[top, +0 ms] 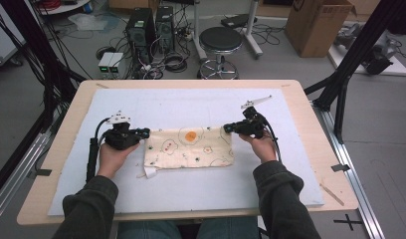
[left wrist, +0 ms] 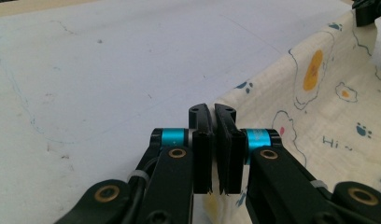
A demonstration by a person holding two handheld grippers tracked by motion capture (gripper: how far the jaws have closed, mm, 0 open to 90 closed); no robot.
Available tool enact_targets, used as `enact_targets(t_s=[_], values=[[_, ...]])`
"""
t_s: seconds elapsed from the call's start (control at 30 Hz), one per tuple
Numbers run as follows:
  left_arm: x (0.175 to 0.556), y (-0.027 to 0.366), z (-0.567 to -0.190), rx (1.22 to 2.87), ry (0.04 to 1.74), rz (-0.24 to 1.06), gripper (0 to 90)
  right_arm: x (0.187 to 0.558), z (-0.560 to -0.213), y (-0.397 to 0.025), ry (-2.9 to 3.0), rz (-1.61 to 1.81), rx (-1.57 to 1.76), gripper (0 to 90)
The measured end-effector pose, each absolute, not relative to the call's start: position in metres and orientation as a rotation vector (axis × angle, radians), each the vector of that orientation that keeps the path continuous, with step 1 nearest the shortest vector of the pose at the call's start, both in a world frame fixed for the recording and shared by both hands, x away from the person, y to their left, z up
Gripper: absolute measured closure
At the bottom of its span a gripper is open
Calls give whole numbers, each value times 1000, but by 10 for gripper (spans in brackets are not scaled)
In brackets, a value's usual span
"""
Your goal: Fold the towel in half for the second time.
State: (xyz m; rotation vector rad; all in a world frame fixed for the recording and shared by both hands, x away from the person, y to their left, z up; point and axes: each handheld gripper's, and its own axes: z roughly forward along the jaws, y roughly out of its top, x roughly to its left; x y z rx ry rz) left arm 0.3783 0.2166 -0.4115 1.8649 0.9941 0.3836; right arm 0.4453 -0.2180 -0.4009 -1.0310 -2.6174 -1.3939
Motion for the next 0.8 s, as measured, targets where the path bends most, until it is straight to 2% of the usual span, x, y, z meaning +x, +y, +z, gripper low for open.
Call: enact_targets(t_s=[0.8], values=[[356,222,-415,1849,927,381,851,429,-395,-215,-2631,-1400,-964,851]])
